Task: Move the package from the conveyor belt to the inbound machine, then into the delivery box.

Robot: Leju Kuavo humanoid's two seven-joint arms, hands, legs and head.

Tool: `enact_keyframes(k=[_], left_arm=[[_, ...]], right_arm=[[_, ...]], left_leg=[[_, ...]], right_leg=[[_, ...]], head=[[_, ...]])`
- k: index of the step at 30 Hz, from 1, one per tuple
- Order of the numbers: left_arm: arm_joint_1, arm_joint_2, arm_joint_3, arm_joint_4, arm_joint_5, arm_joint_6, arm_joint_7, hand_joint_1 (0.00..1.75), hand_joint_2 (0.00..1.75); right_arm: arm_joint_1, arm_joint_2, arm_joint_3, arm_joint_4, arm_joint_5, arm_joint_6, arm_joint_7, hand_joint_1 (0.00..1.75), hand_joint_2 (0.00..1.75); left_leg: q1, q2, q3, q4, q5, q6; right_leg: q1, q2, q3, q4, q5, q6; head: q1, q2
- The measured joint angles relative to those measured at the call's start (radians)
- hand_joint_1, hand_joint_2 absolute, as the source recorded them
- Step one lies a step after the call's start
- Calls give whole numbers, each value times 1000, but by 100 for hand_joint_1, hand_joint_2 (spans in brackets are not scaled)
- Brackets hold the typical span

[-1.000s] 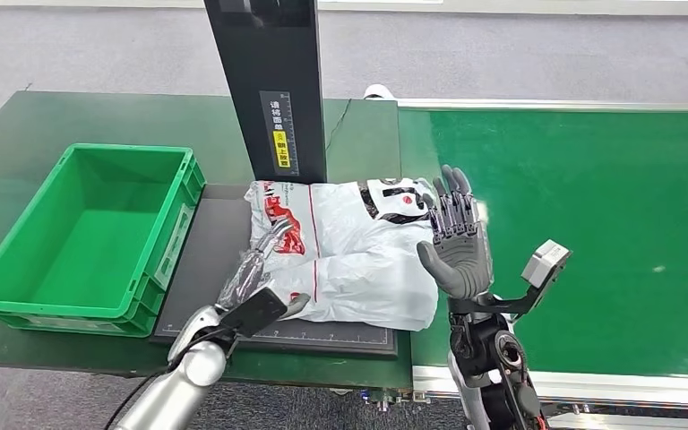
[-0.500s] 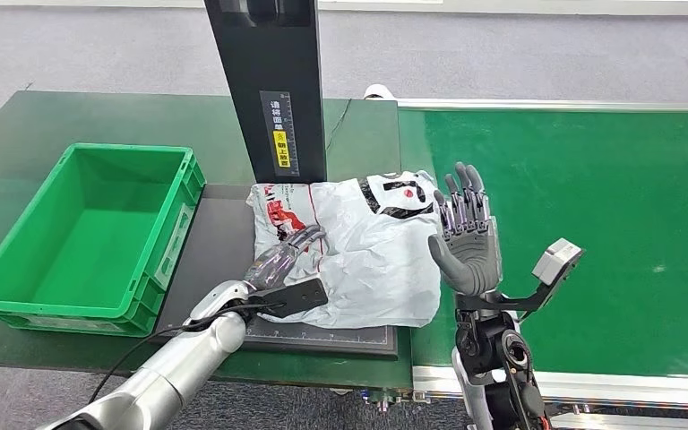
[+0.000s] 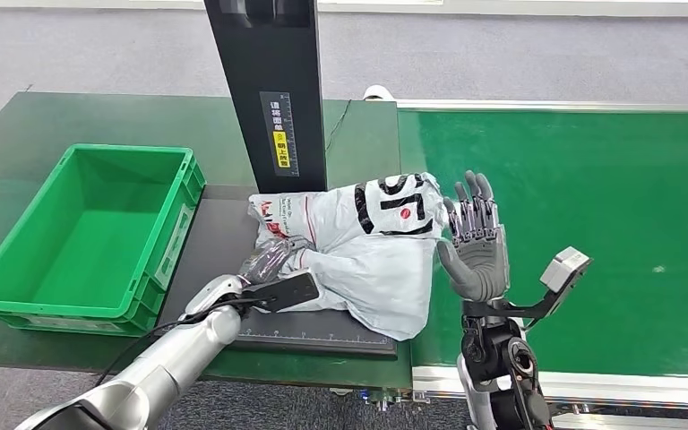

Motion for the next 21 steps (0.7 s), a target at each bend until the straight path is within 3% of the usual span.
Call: enact_keyframes(k=[6, 10, 16, 21], left_arm=[[23, 21, 31, -51, 39, 17, -15, 175, 175], [78, 38, 73, -139, 145, 85, -60, 175, 175], [276, 86, 220, -526, 388, 198, -153, 175, 175], [459, 106, 382, -894, 531, 235, -251, 175, 175]], right_arm=[[13, 0, -9, -7, 0, 0, 0, 0, 175], [24, 0, -13, -15, -2, -4, 0, 0, 175], [56, -4, -30, -23, -16, -30, -7, 0, 175], [100, -5, -42, -41, -19, -38, -15, 0, 175]], left_leg=[[0, 0, -1, 0, 0, 0], [0, 2, -1, 0, 0, 0], [0, 2, -4, 0, 0, 0], [0, 2, -6, 0, -1, -1]], right_leg=[[0, 0, -1, 0, 0, 0], [0, 1, -1, 0, 0, 0], [0, 1, -5, 0, 0, 0], [0, 1, -6, 0, -1, 0]], head=[[0, 0], [0, 0], [0, 0], [0, 0]])
